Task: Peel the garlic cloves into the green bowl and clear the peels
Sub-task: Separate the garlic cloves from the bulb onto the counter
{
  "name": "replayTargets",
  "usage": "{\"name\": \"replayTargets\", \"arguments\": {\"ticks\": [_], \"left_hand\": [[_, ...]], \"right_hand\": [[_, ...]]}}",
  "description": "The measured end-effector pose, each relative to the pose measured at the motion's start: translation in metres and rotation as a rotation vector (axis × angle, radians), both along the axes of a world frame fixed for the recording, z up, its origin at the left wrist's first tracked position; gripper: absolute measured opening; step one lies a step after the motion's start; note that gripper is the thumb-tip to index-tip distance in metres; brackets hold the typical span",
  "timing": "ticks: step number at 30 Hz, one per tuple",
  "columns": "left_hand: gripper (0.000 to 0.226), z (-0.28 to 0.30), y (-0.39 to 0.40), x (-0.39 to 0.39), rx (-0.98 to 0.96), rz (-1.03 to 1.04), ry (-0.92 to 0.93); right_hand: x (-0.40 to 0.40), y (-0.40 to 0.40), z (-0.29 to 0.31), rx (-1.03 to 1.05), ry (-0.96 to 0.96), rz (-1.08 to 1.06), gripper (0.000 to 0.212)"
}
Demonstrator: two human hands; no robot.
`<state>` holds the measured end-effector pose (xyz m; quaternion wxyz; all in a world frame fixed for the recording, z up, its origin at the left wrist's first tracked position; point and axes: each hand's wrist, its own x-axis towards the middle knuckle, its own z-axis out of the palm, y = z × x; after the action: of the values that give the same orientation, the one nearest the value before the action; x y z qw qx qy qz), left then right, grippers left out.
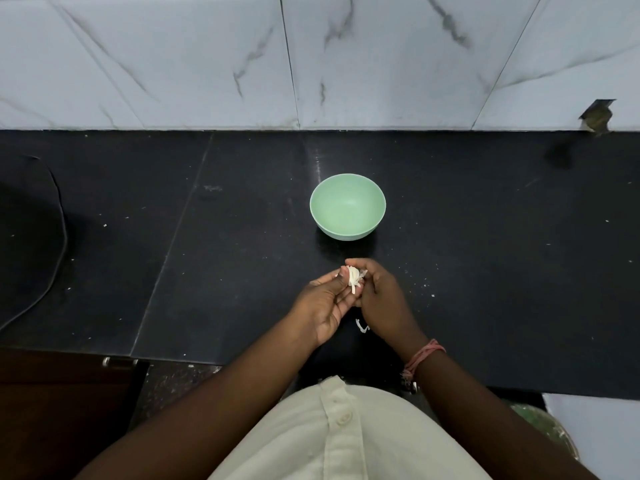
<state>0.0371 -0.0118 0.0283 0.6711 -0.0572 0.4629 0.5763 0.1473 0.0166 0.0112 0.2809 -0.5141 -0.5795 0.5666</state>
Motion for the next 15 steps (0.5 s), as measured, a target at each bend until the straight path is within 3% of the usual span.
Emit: {"name": "replayTargets", "arguments": {"ticks": [2, 8, 11, 15], "left_hand": [[0.016, 0.000, -0.001, -0.002, 0.006, 0.006, 0.008], [0.016, 0.001, -0.005, -0.005, 0.015, -0.001, 0.043], [0.017, -0.001, -0.005, -0.005, 0.003, 0.001, 0.099], [0.021, -0.003, -0.006, 0.001, 0.008, 0.012, 0.230]], "right_hand": [[-0.002, -0.001, 0.003, 0.005, 0.016, -0.017, 0.039], [0.000, 0.001, 0.011, 0.063, 0.106, -0.105, 0.010], [0.000, -0.002, 0.010, 0.043, 0.193, -0.167, 0.010], [-0.007, -0.007, 0.003, 0.039, 0.159, -0.209, 0.017]]}}
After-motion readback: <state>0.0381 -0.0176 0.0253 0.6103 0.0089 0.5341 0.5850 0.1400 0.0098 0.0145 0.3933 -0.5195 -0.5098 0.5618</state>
